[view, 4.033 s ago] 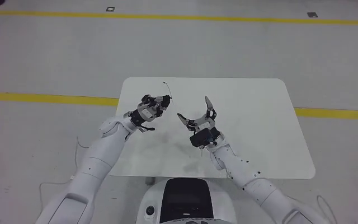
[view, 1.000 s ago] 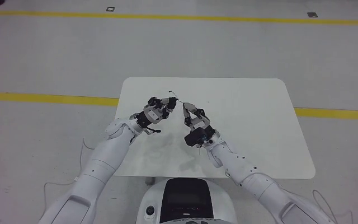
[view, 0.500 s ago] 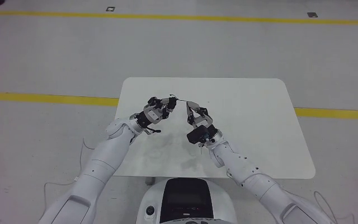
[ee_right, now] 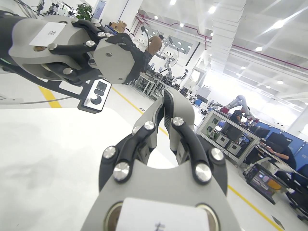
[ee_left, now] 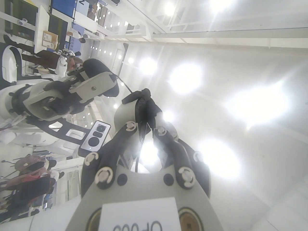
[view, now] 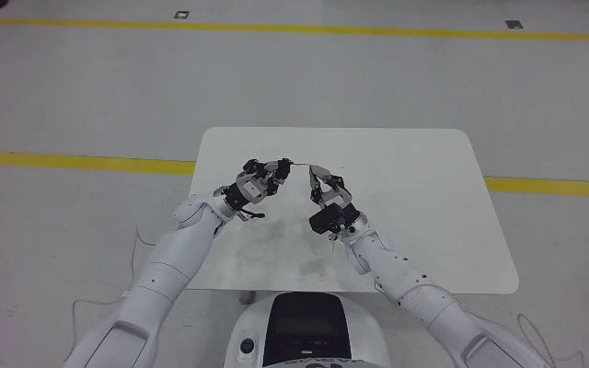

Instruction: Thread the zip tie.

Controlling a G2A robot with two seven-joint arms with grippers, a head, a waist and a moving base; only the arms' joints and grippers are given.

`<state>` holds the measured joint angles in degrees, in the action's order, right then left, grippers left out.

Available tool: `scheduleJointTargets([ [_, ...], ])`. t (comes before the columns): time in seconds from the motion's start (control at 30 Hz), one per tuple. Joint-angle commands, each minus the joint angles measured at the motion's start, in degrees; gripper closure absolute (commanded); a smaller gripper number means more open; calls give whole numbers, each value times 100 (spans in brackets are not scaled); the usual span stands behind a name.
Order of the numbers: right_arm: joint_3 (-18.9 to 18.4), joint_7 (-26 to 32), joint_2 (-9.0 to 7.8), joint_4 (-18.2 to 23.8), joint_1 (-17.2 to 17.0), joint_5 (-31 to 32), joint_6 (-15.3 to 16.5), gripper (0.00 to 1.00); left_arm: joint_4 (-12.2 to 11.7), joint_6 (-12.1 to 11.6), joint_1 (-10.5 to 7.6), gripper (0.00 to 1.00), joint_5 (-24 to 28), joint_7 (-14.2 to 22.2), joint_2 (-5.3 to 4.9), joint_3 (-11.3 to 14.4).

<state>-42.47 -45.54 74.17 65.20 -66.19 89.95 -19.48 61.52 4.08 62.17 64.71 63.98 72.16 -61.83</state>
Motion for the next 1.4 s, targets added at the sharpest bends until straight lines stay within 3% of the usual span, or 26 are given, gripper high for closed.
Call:
scheduleJointTargets([
  [0.0, -1, 11, -1, -10, 4, 0, 0, 100, 0, 0, 0, 100, 0, 0, 0, 0],
  [1.37, -77, 402, -63, -183, 101, 0, 0, 100, 0, 0, 0, 100, 0, 0, 0, 0],
])
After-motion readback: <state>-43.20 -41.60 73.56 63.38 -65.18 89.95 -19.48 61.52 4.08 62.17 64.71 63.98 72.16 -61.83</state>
